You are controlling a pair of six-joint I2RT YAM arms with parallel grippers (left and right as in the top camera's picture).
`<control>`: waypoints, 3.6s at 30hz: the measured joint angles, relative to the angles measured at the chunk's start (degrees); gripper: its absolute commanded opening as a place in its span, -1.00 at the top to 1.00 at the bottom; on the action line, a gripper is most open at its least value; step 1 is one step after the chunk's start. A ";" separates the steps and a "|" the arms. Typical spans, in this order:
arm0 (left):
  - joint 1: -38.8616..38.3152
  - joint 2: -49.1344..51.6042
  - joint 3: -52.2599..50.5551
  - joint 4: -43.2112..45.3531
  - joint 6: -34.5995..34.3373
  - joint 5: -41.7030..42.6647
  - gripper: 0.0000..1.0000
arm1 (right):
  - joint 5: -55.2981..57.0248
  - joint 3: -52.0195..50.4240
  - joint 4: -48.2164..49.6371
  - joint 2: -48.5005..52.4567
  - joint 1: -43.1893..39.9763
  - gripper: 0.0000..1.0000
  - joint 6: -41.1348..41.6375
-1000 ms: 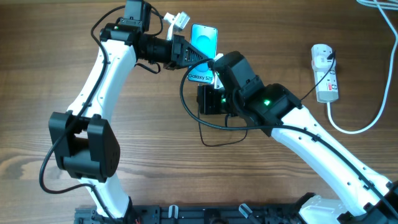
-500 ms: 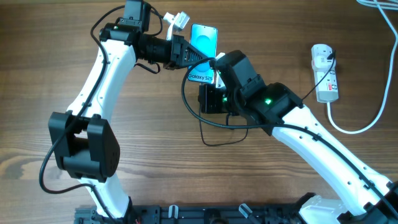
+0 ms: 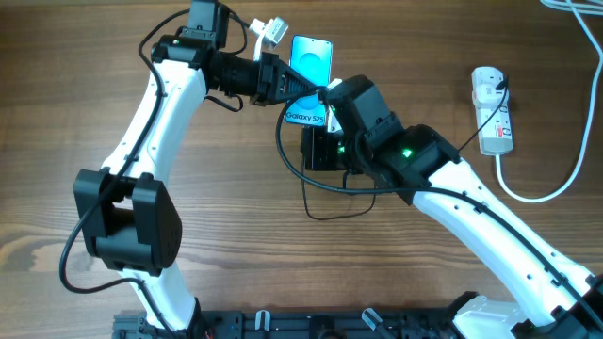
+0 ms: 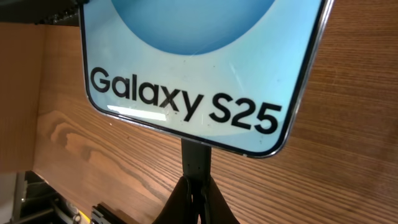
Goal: Plug charger to phone and switch on socket
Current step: 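Push the plug up into the phone's port with the right gripper, then hold the plug seated in the port while the left gripper holds the phone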
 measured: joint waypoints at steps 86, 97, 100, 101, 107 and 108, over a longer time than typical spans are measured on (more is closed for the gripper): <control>0.02 0.00 0.00 0.00 0.02 -3.10 0.92 | -1.27 0.00 -0.61 0.00 0.00 0.91 0.00; 0.00 0.00 0.00 0.00 0.02 -2.82 0.92 | -1.29 0.00 0.07 0.00 0.00 0.92 0.00; 0.02 0.00 0.00 0.02 0.02 -2.82 0.92 | -1.29 0.00 0.13 0.00 0.00 0.91 0.00; 0.00 0.00 0.00 0.02 0.02 -2.82 0.92 | -1.29 0.00 0.22 0.00 0.00 0.91 0.00; 0.02 0.00 0.00 0.00 0.04 -2.64 0.92 | -1.46 0.00 0.74 0.00 -0.02 0.91 0.00; 0.02 0.00 0.00 0.00 0.04 -2.64 0.92 | -1.46 0.00 0.74 0.00 -0.07 0.91 0.00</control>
